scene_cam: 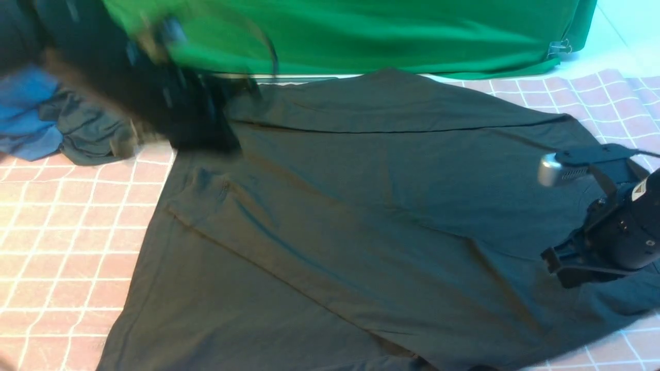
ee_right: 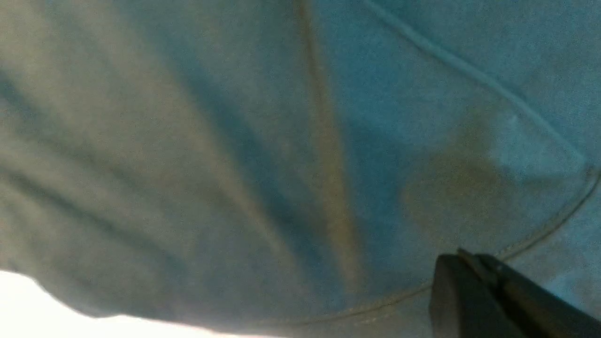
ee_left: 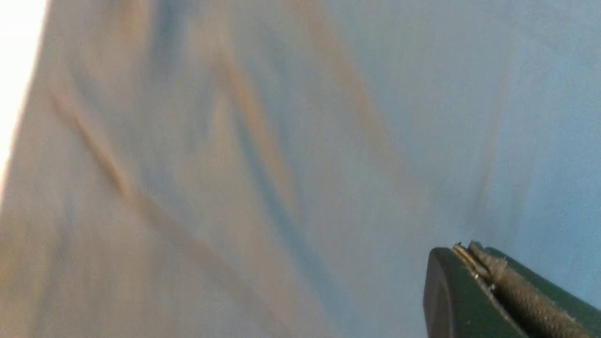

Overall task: Fold a long-sleeved shirt over a pink coffee tablecloth.
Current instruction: 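Grab the top left corner of the dark shirt with the left gripper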

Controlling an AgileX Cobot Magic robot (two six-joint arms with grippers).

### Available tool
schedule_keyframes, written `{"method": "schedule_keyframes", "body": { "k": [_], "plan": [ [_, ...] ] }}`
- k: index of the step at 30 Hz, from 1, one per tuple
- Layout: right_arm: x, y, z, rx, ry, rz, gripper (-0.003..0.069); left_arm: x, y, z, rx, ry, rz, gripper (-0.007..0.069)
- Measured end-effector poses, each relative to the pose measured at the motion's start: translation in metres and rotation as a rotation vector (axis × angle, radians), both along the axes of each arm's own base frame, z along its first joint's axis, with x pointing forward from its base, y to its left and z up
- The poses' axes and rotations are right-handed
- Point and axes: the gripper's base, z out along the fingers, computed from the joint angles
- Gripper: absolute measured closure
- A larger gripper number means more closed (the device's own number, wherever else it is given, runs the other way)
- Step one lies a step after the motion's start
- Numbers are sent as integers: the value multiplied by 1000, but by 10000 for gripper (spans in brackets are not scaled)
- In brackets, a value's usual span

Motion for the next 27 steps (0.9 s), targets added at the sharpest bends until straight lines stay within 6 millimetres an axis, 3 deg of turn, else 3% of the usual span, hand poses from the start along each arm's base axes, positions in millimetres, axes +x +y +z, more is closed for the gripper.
{"method": "schedule_keyframes", "body": {
  "k": [2, 3, 5, 11, 16, 17, 24, 27],
  "plan": [
    [-3, 0, 8, 7, -28, -1, 622, 25, 15, 9, -11, -16, 60, 611],
    [-4, -1, 10, 8, -35, 0, 622, 27, 17, 9, -11, -18, 65, 611],
    [-9, -1, 21, 16, -78, 1, 622, 59, 33, 10, -16, -30, 113, 611],
    [-17, -2, 36, 29, -132, -1, 622, 120, 37, -32, 4, -25, 99, 580],
    [-18, -2, 36, 34, -129, -2, 622, 158, 35, -74, -3, -66, 124, 452],
    [-18, -2, 36, 34, -129, -1, 622, 169, 37, -88, -4, -98, 142, 387],
    [-18, -2, 36, 36, -128, -2, 622, 193, 41, -130, 38, -200, 159, 158],
    [-18, -2, 36, 36, -128, -2, 622, 197, 41, -141, 41, -207, 162, 134]
  ]
}}
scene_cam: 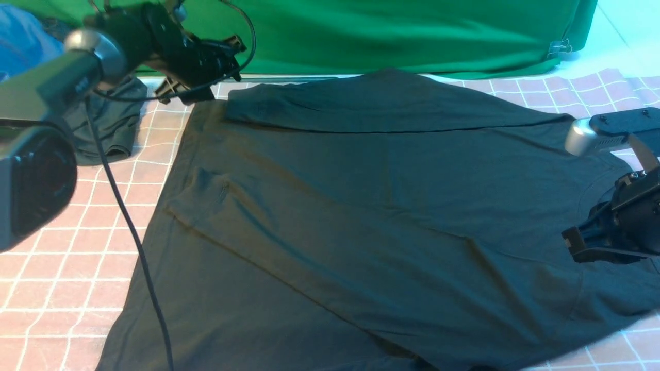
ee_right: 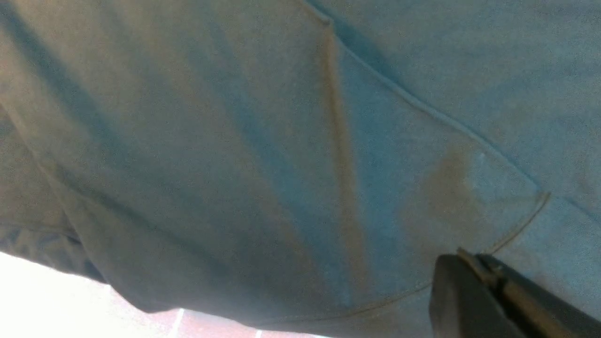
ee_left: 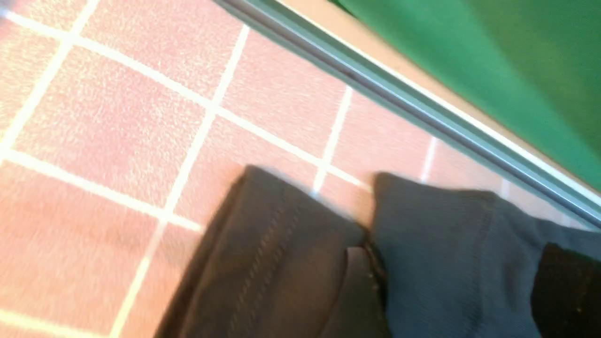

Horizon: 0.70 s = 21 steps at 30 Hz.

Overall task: Fold a long-sleeved shirt over a pink coffee tablecloth.
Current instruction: 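Grab the top left corner of the dark shirt with the left gripper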

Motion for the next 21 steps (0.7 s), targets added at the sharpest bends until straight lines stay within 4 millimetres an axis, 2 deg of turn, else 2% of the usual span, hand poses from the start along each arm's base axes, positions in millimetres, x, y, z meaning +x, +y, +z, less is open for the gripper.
{"method": "schedule_keyframes", "body": {
  "k": [6, 8, 12, 13, 16, 18, 21],
  "plan": [
    [0, 0, 0, 0, 2, 0, 622, 3, 0, -17, 13, 12, -10, 143],
    [0, 0, 0, 0, 2, 0, 620, 3, -1, -20, 16, 23, -14, 187],
    [0, 0, 0, 0, 3, 1, 619, 1, -3, -26, 33, 55, -52, 327],
    [0, 0, 0, 0, 3, 1, 619, 1, -3, -26, 34, 56, -55, 335],
    [0, 1, 0, 14, 5, -4, 616, 0, -4, -29, 45, 70, -77, 494],
    [0, 1, 0, 19, 6, -6, 616, 0, -4, -30, 46, 75, -79, 568],
    [0, 1, 0, 21, 7, -7, 614, 0, -4, -29, 55, 75, -84, 595]
  ]
}}
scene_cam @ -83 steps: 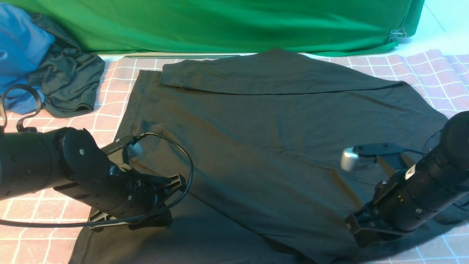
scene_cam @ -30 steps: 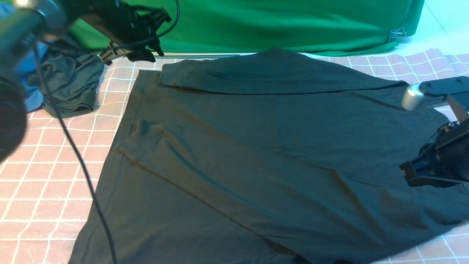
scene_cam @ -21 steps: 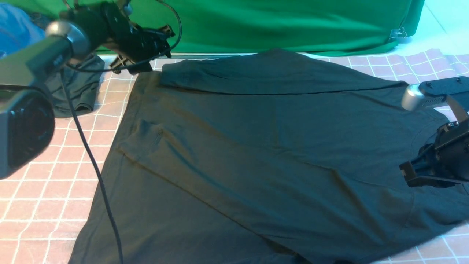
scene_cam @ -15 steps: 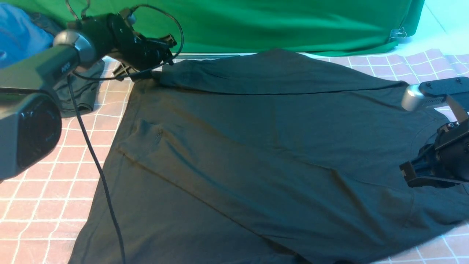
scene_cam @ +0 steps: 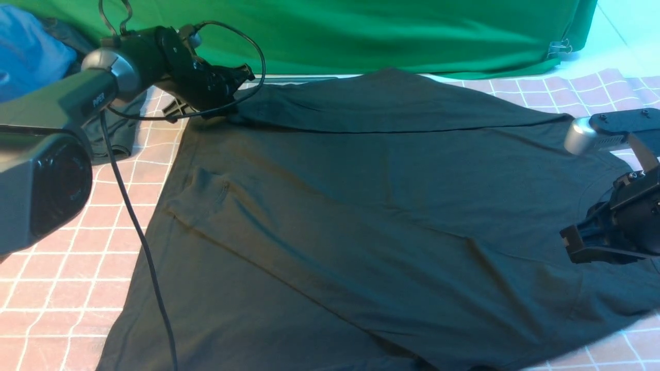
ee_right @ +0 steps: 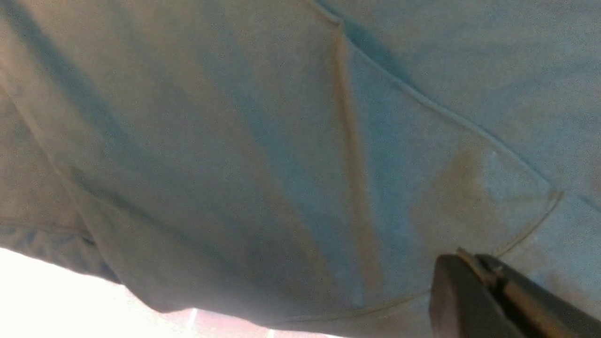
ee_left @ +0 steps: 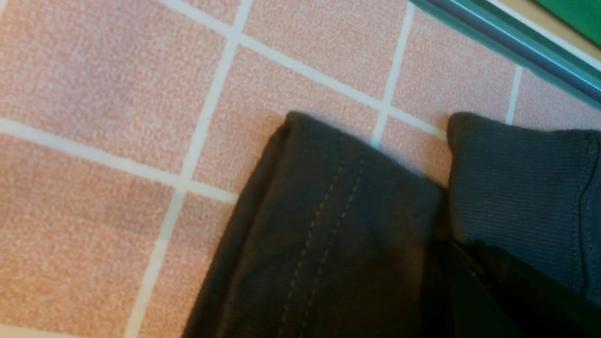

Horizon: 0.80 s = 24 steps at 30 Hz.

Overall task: Fold a long-sleeved shirt over a pink coffee tablecloth.
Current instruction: 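Grab the top left corner of the dark shirt with the left gripper, then fold the left side of the dark shirt inward over its body with the left gripper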

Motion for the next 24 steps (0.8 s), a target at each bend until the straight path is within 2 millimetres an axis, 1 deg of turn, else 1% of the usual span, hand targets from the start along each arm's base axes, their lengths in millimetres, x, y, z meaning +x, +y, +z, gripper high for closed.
{"method": "schedule_keyframes", "body": {
  "k": [2, 4, 8, 9, 11, 14, 17, 18, 20, 24],
  "plan": [
    [0, 0, 0, 0, 3, 1, 614, -1, 0, 2, 2, 5, -3, 595],
    [-1, 0, 0, -1, 7, 2, 614, -5, 0, 12, 25, 29, -19, 595],
    [-1, 0, 0, 0, 7, 1, 613, -13, -1, 44, 50, 33, -41, 595],
    [-1, 0, 0, 0, 7, 1, 613, -17, -1, 58, 50, 33, -46, 595],
    [-1, 0, 0, 0, 6, 1, 613, -23, -1, 77, 51, 21, -52, 595],
    [-1, 0, 0, 1, 5, 1, 613, -35, -1, 99, 54, 54, -66, 595],
    [-1, 0, 1, 1, 2, 1, 613, -45, -1, 109, 67, 107, -89, 595],
    [-1, 0, 1, 1, 2, 1, 613, -46, -1, 110, 68, 110, -91, 595],
    [-1, 0, 2, 2, -5, 0, 613, -54, -1, 118, 72, 142, -104, 595],
    [0, 0, 3, 4, -20, -2, 613, -62, -3, 124, 87, 191, -121, 595]
  ]
}}
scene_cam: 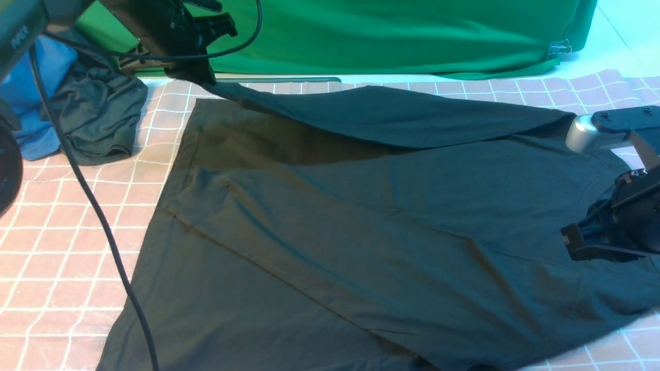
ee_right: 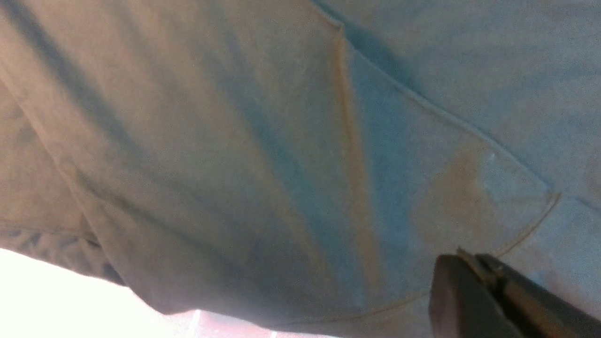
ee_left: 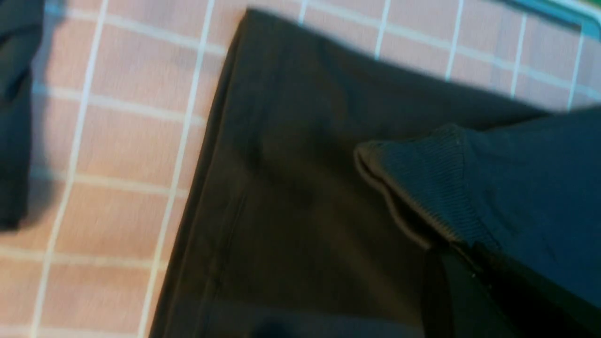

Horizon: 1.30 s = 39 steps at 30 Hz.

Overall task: Fold a long-sleeved shirt over a pink coffee tablecloth.
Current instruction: 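Fold the left side of the dark shirt inward over its body with the left gripper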

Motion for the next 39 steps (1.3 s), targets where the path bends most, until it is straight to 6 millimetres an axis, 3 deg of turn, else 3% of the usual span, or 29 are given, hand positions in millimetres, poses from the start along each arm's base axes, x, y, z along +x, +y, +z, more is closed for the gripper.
{"method": "schedule_keyframes", "body": {
  "k": [6, 13, 17, 21, 27, 31, 39],
  "plan": [
    [3, 0, 1, 3, -30, -7, 613, -10, -15, -3, 67, 87, -42, 595],
    [4, 0, 2, -6, -49, 12, 613, -25, -31, 7, 91, 97, -42, 595],
    [4, 0, 2, -6, -51, 12, 613, -40, -29, 0, 108, 149, -33, 595],
    [5, 0, 2, -5, -60, 10, 613, -65, -25, -21, 117, 263, -22, 595],
    [5, 0, 2, -9, -62, 18, 613, -81, -23, -48, 126, 369, -7, 595],
    [5, 0, 2, -13, -68, 27, 613, -86, -23, -60, 122, 396, -5, 595],
    [5, 0, 2, -15, -68, 30, 613, -86, -22, -61, 130, 401, -5, 595]
  ]
}}
